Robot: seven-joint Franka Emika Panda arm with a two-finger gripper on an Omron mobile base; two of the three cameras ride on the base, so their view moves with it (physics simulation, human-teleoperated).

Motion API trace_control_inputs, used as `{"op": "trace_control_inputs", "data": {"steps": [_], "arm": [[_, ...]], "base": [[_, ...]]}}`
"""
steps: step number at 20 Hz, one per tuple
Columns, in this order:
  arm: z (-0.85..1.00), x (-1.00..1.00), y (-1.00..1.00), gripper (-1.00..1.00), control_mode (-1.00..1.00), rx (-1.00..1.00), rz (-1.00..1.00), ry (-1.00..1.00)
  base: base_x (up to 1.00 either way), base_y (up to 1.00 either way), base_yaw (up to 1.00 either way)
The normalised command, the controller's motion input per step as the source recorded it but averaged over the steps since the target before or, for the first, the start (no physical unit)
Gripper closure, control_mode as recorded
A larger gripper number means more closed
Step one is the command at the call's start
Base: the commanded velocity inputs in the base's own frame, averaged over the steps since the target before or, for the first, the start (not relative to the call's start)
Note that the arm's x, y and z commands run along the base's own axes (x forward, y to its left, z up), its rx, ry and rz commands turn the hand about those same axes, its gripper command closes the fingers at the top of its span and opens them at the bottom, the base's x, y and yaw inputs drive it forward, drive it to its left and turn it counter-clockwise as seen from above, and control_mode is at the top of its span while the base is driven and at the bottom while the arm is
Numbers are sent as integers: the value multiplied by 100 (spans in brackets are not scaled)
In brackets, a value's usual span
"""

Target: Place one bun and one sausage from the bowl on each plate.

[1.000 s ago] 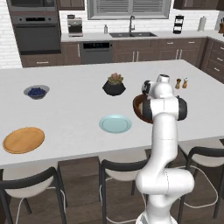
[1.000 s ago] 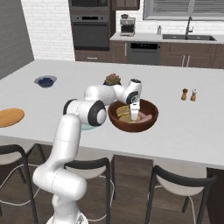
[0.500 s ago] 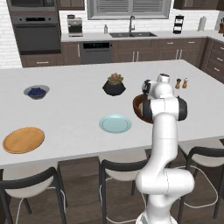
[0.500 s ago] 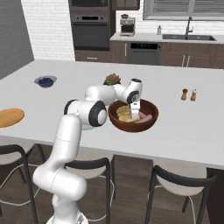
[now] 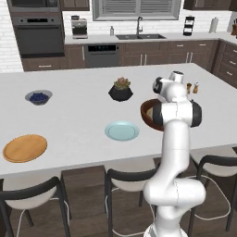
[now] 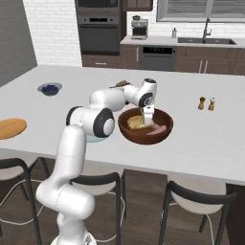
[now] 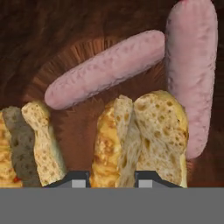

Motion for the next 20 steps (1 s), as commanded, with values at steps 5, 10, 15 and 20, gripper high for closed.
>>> {"op": "trace_control_inputs", "data": {"steps": [5, 10, 15, 20], "arm": [[72, -34, 54, 100, -100, -1, 14, -16], [41, -52, 90, 100, -100, -5, 46, -3], [3, -54, 100, 100, -100, -10, 69, 7], [0, -11, 94, 100, -100, -2, 63, 5]], "base": [[0, 0, 0], [0, 0, 0], [0, 0, 0], [0, 0, 0]]}}
